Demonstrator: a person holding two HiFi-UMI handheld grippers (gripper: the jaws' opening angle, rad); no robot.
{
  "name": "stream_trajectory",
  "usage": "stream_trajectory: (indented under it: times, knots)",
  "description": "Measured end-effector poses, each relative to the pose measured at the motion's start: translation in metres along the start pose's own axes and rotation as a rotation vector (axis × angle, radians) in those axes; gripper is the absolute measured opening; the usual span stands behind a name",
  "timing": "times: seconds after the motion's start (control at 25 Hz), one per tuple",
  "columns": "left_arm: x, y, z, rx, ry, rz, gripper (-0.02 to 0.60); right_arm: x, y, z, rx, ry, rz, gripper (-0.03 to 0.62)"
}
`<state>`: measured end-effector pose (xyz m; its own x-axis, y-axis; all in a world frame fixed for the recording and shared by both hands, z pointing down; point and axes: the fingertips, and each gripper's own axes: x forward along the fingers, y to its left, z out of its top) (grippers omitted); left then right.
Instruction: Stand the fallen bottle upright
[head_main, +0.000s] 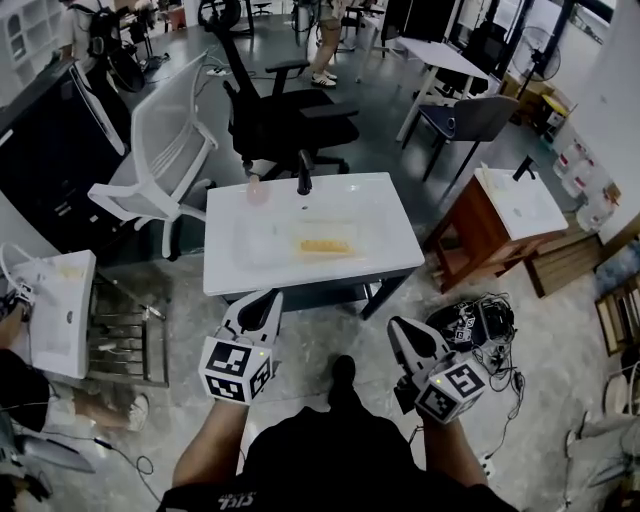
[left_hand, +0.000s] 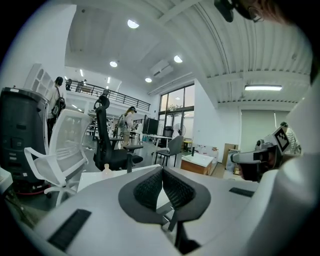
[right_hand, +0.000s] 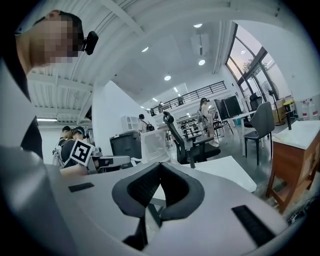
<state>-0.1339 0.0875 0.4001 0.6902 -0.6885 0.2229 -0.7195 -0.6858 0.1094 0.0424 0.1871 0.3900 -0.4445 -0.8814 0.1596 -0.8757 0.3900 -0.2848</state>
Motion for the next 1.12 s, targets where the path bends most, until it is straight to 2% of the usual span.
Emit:
stream_trajectory:
  times: [0.44,0.56,0.72,1.12]
  knots:
    - [0.164,0.006,0.031,-0.03,0.043,0.078,0.015,0.075,-0.159,0.052,0.015,0.039,0.099,0.012]
    - [0.195,0.004,0.041,-0.023,0.055,0.086,0.015,0.091,-0.188,0.061,0.024,0.048,0.134,0.012]
    - [0.214,0.008,0.043,0.014,0.089,0.107,0.015,0.112,-0.209,0.062,0.042,0.073,0.161,0.012]
    - [0.241,0.067,0.033,-0.008,0.12,0.122,0.015,0.183,-0.208,0.056,0.019,0.137,0.191,0.014]
